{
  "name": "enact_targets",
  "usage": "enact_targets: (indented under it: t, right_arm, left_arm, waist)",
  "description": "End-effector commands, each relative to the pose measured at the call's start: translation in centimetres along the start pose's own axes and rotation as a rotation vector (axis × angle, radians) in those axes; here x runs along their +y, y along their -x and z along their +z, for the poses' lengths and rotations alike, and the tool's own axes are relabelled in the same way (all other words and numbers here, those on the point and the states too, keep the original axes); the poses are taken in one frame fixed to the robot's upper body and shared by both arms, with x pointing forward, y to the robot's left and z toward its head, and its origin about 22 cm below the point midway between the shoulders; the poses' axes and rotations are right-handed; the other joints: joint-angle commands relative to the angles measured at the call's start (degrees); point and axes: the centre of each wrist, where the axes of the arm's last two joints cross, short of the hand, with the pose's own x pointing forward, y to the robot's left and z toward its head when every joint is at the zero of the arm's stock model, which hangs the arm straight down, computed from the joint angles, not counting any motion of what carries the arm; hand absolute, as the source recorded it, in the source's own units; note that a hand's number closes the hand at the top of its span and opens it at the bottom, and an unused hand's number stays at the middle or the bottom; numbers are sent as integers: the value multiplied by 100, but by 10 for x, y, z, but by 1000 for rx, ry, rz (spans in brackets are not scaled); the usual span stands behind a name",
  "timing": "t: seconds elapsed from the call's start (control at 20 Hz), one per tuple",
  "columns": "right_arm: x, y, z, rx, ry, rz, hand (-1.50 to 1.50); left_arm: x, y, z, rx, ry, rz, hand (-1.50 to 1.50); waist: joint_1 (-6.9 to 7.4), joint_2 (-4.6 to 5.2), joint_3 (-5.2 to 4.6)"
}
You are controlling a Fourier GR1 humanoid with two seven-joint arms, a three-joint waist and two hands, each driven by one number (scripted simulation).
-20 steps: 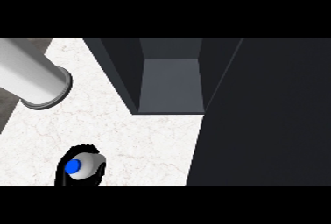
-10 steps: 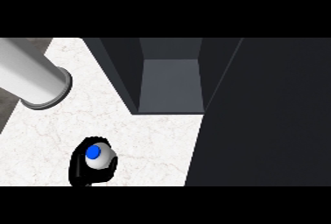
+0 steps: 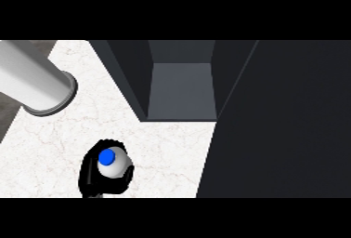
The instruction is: Pick up the bottled water, place it into the cabinet and close the cabinet
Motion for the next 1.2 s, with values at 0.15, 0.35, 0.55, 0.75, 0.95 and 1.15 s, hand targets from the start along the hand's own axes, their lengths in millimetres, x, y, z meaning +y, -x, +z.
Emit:
enact_targets:
  t: [0.15,0.35,0.55,0.75,0.95,1.15]
  right_arm:
    - [-10,-33,7,-60,17,22,-150]
    - [-11,-25,19,-51,5,25,-150]
    - [-6,-6,10,-53,21,13,-150]
    - [0,-20,17,-55,11,14,-150]
    - [-2,-33,14,-66,12,5,-150]
    - [1,-19,8,-66,26,9,-150]
  left_arm:
    - [-35,-33,-27,3,15,27,150]
    - [-55,-53,-29,-38,29,7,150]
    - [-86,-70,-32,-54,76,-19,150]
    - [-107,-62,-63,-47,78,-27,150]
    - [-135,-79,-71,-34,83,-26,150]
    - [-149,-86,-85,-79,71,-55,150]
  waist:
    - [-11,9,-2]
    - [-28,3,3]
    - [-1,9,3]
    - [-63,15,-4]
    - [-65,10,-7]
    - [-38,16,-3]
